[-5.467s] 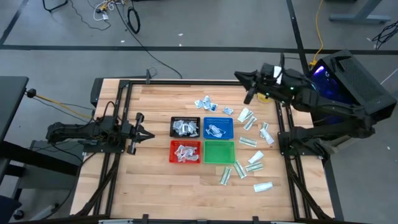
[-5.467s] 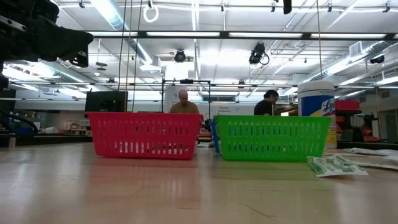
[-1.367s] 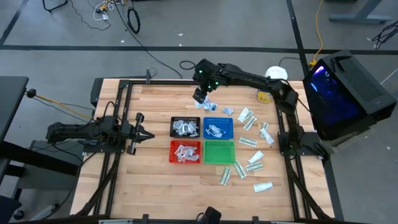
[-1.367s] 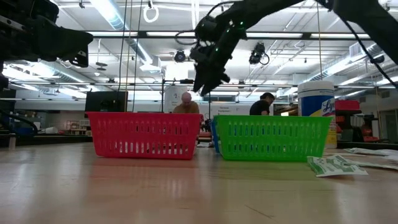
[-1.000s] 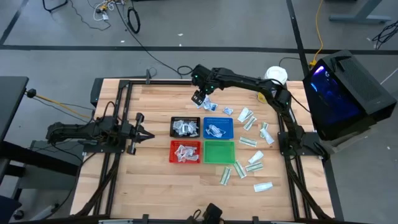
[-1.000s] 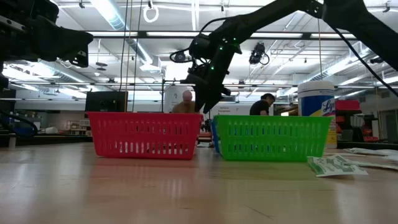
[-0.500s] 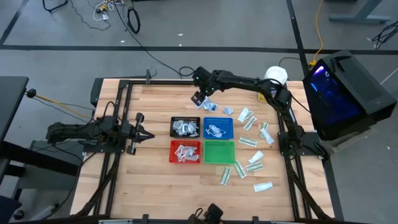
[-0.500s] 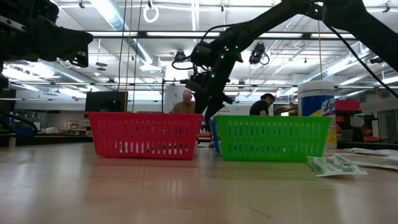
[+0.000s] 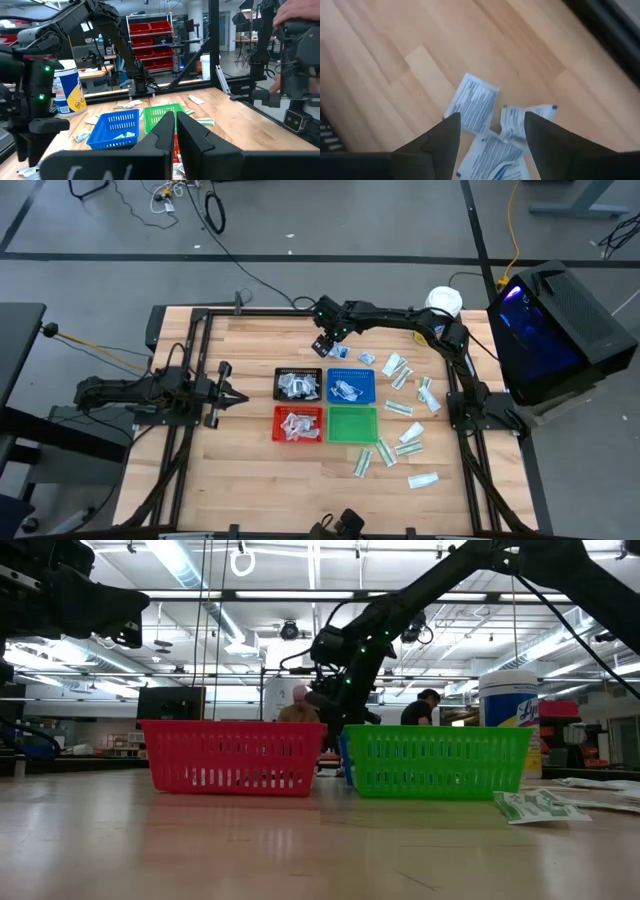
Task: Pick & Place First Aid Supplies
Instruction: Put the blue alcohol pad into the blue bin
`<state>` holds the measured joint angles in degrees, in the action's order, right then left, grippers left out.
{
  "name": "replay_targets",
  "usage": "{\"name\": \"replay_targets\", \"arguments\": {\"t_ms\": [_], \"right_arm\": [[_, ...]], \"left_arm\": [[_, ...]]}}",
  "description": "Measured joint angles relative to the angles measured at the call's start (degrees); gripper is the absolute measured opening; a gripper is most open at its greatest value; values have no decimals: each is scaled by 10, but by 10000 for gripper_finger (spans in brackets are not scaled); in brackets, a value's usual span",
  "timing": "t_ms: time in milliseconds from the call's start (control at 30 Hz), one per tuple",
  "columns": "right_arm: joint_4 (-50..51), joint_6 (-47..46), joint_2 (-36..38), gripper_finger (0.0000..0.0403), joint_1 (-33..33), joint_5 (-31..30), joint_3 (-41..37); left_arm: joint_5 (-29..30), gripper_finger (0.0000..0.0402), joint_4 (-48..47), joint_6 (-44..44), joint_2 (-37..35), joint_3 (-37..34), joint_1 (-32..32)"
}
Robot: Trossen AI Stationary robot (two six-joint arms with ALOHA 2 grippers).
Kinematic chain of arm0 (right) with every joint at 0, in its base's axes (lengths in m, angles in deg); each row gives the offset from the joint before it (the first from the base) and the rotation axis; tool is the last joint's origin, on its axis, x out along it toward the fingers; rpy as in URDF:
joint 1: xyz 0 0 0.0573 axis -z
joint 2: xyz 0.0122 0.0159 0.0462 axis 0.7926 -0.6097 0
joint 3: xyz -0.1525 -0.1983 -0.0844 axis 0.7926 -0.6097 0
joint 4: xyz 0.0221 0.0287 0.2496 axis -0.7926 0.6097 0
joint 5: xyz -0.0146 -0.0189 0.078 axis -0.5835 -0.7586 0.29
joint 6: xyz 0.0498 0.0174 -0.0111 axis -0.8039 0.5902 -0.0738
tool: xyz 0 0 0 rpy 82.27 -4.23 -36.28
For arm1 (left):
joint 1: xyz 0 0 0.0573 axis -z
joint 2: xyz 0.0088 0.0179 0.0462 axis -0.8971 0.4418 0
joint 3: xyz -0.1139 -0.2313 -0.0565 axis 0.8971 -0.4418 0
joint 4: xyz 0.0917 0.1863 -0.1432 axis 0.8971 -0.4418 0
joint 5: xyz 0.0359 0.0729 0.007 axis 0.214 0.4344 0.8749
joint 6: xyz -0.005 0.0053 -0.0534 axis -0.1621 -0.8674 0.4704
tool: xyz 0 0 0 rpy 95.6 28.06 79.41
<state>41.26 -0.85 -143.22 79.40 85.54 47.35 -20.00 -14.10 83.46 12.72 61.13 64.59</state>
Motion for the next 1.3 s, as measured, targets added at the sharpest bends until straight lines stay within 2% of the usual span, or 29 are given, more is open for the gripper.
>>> {"name": "replay_targets", "arguments": {"t_ms": [167,500,700,1000,1133,1300], "right_arm": [[31,17,0,223,17,49,-6],[36,99,0,223,20,49,-6],[10,110,0,223,22,53,-6],[21,104,0,223,-1,45,-5],[60,105,0,223,-16,-1,27],[93,78,0,223,-23,-5,71]], "left_arm": [[0,25,0,0,0,0,0],[0,25,0,0,0,0,0],[0,25,0,0,0,0,0],[0,25,0,0,0,0,0],[0,25,0,0,0,0,0],[0,25,0,0,0,0,0]]}}
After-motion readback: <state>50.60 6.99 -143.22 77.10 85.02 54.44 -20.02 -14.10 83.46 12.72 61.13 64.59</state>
